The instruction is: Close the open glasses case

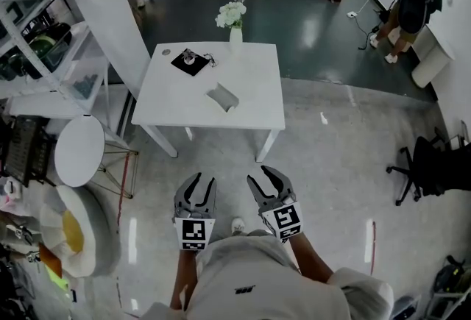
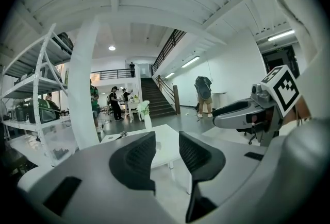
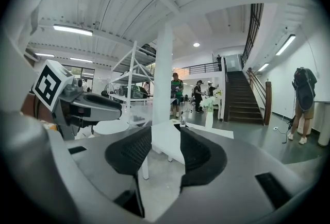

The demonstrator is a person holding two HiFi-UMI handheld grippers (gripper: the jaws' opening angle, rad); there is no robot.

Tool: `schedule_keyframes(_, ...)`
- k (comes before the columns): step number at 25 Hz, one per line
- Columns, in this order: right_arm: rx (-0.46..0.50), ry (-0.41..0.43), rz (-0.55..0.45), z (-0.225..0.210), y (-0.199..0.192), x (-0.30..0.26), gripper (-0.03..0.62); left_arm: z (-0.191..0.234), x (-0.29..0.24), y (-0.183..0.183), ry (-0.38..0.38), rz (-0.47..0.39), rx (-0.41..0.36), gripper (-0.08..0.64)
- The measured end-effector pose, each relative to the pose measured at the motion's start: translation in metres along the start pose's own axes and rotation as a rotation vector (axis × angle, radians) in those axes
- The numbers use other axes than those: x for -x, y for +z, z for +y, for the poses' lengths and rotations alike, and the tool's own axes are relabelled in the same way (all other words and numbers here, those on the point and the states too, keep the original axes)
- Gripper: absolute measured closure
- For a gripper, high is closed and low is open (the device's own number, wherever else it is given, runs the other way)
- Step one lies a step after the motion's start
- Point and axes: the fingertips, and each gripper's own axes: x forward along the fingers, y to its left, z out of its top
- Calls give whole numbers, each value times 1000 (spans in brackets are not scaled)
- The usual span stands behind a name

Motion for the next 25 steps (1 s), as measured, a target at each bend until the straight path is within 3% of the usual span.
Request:
schedule_keyframes(14,-5,-5,14,-36,0,-48,416,21,-57,2,-4,8,-7,405)
schedule_keyframes(25,-8,-48,40,-54,8,-104,416,65,-107,2,-43,-1,-5,405)
